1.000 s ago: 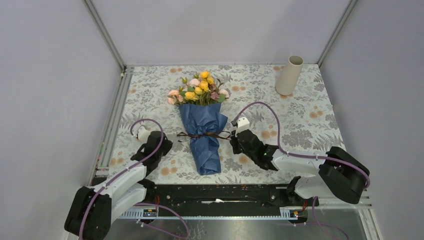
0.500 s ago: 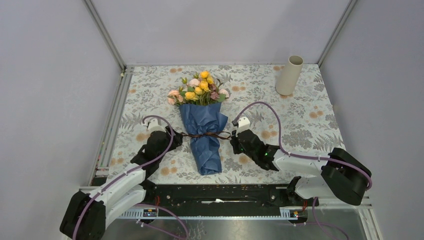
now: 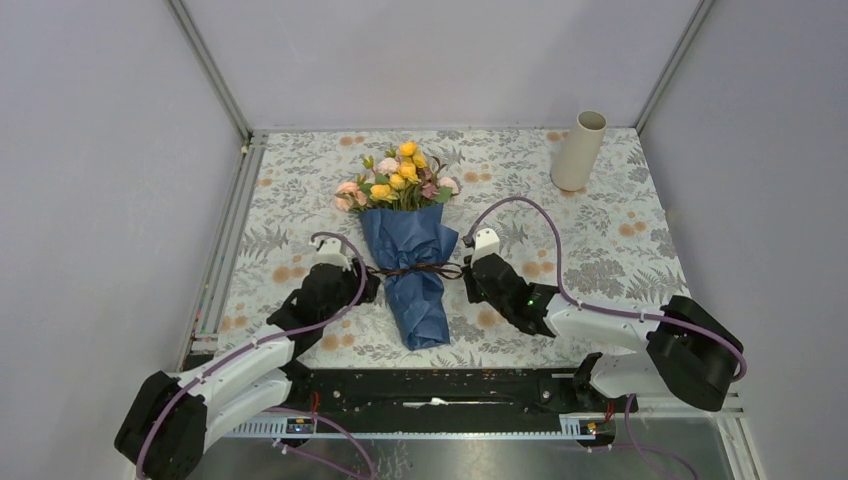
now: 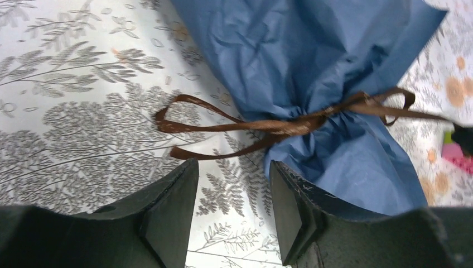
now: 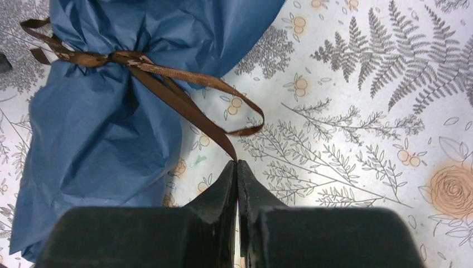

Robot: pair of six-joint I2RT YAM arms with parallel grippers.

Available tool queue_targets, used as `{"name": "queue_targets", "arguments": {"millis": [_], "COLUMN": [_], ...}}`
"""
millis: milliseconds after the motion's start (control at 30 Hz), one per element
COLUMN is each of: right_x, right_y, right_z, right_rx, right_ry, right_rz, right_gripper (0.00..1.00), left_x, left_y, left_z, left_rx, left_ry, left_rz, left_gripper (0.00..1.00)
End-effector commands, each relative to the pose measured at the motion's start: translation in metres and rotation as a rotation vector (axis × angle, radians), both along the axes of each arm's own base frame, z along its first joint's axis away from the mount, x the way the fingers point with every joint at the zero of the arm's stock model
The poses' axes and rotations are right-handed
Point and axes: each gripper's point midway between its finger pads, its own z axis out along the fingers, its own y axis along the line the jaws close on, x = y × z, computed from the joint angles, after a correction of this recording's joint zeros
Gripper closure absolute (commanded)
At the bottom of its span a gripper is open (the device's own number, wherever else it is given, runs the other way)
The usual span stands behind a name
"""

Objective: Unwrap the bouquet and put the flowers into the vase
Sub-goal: Untie the ribbon from the wrapping paper.

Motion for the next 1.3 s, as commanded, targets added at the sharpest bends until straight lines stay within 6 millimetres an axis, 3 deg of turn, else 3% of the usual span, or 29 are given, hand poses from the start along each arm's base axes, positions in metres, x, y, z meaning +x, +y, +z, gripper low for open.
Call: {"name": "queue_targets", "arguments": {"millis": [0,433,700,933,1267], "right_x": [0.019,0.040,0.058,0.058,0.058], "right_y": [0.000,-0.023,-0.025,-0.024,-0.027], "right_z": [0.021,0.029,0.031,0.036,0.043], "right_rx": [-0.020,0.042,0.043,0.068,0.087], "right_ry": [-0.055,0.019,0.041,0.044,0.023], "right_rz": [-0.035,0.059,0.051,0.059,0.051], "right_gripper": [0.97,0.97,0.98,0.98,0.98], "left_x": [0.003,0.000,-0.001,0.009,0.004], "left_y": [-0.028,-0.058,-0.074,-0.070,-0.062], "left_z": [0.031,0.038,0.024,0.019,0.008], "left_rx": [0.007,0.106,0.187,0.248,0.263], "left_ry": [-0.081,-0.123,-0.080,-0.078,0.008], "left_rz": [-0.141,-0.314,-0.381,-0.330,-0.284], "left_gripper": [0.46,0.47,0.50,0.54,0.62]}}
